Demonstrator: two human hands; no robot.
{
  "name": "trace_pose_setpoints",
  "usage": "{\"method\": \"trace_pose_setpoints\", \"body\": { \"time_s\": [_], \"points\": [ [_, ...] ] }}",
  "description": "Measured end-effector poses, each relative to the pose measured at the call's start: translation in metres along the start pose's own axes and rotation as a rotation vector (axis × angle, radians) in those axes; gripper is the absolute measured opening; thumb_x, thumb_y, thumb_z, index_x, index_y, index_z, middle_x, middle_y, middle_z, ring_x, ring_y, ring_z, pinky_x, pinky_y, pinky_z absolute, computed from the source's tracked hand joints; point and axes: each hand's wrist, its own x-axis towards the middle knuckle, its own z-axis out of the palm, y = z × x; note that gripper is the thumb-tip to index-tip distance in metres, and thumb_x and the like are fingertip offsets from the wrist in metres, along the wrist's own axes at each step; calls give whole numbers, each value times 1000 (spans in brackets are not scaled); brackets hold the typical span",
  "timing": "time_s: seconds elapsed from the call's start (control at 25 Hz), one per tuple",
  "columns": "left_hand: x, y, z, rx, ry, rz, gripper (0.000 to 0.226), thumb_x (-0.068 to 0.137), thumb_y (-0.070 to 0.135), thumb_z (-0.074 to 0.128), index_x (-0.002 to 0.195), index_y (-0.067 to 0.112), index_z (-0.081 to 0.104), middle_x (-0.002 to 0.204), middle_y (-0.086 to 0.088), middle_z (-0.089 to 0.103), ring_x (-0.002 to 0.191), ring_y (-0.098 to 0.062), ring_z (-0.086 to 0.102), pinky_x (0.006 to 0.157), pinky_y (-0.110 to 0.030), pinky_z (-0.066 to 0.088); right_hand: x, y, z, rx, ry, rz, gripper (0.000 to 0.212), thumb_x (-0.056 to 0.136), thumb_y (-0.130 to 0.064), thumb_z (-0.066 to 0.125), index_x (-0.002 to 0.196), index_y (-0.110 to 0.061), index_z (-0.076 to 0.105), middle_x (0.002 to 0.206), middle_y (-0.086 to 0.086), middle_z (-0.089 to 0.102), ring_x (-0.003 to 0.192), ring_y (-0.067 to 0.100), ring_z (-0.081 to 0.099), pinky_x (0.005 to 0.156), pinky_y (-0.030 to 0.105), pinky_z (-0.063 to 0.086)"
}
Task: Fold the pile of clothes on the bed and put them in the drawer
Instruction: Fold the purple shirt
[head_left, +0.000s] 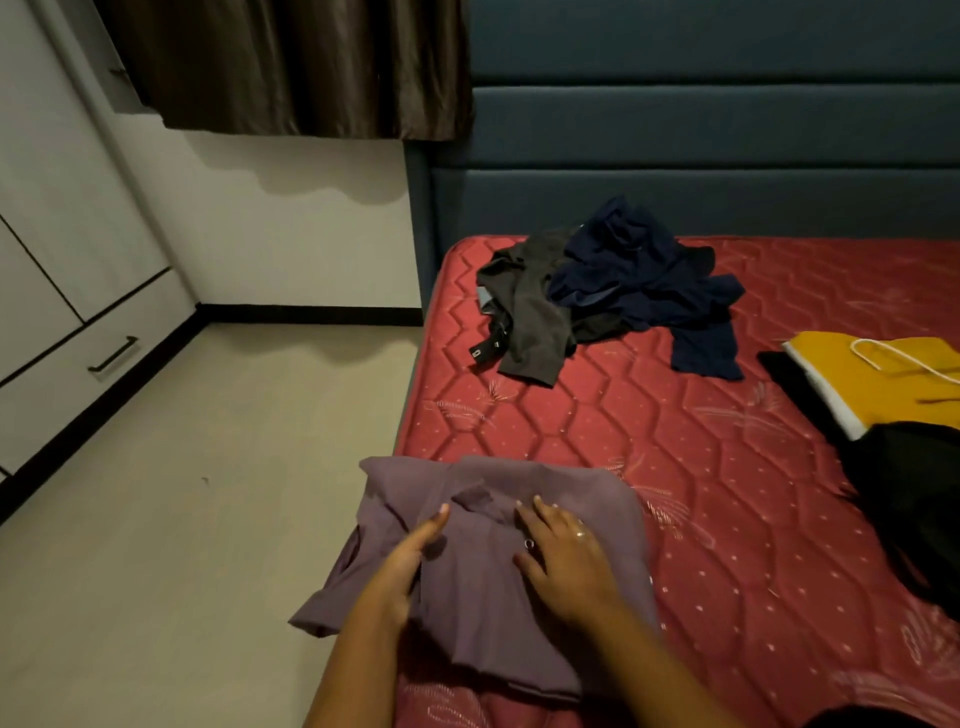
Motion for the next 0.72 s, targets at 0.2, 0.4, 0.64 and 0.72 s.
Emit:
{"method": "trace_pose_setpoints", "body": {
  "time_s": [0.2, 0.4, 0.64, 0.72],
  "points": [
    [33, -3, 26, 314, -42, 130, 71, 85, -6, 60, 147, 18, 34, 135, -11, 55, 112, -30, 58, 83, -37, 55, -11, -4, 29, -46, 51, -1, 62, 87, -54, 31, 144, -32, 38, 146, -8, 45, 132, 19, 47, 108, 42, 17],
    [30, 15, 8, 152, -25, 282, 64, 82, -17, 46, 138, 14, 45, 117, -15, 65, 94, -26, 68, 66, -30, 56, 7, -38, 11, 146, 180, -88, 75, 83, -61, 19, 143, -48, -23, 156, -16, 20, 143, 10, 18, 111, 42, 16],
    [0, 53, -83, 129, 311, 375, 60, 84, -6, 52, 137, 20, 43, 118, -13, 64, 98, -31, 65, 82, -40, 55, 40, -105, 10, -64, 67, -371, 99, 77, -78, 41, 143, -46, -24, 157, -20, 16, 137, 17, 33, 99, 47, 31],
    [-2, 41, -102, 411, 575, 322, 70, 86, 8, 58, 147, 26, 27, 142, -10, 46, 119, -33, 53, 95, -42, 47, 47, -113, 22, -156, -106, -375, 101, 76, -78, 44, 140, -48, -28, 158, -22, 4, 145, 17, 18, 108, 57, 18]
  ]
}}
